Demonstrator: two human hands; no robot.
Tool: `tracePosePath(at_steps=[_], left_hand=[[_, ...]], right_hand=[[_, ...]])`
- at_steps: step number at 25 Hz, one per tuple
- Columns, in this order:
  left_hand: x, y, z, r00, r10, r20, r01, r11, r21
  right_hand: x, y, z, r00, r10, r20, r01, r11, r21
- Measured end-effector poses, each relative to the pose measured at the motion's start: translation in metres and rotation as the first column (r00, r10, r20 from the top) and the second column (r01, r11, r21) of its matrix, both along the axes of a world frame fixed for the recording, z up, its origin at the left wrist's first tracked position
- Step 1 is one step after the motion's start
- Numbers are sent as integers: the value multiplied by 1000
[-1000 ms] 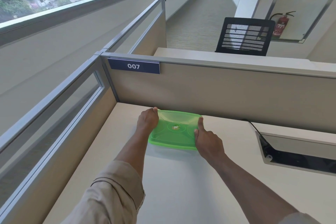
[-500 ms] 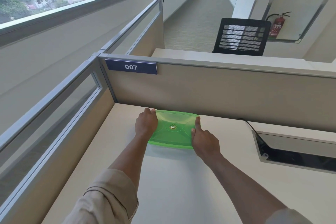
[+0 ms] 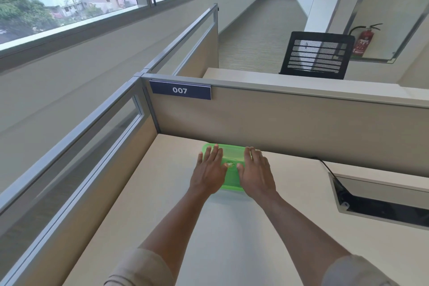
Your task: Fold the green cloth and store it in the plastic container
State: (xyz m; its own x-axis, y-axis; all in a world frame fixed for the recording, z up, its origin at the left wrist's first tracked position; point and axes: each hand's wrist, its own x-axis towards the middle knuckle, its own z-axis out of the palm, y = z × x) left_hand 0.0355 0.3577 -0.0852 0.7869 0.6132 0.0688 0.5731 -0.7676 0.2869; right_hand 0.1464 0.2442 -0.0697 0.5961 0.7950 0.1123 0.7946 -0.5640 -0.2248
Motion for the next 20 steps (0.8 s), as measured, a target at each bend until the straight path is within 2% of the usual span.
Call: tracePosePath(at_steps=[3,9,16,20], left_hand=[[-1,0,-4,1000,-4,-19,5,999,51],[-2,-3,-10,1000,20,-5,-19,993,113],[-2,-3,-11,999,31,-21,-29,995,93],[0,-4,-7,998,36,-46,-34,999,30]], right_hand=[[-8,2,-8,998,42,-42,-45,997,-56],[-13,0,-22,999,22,34,-21,999,-37],[-15,0,-24,1000,-1,21,2,999,-42],[-13,-1,-22,1000,12,-10,-12,999,-53]])
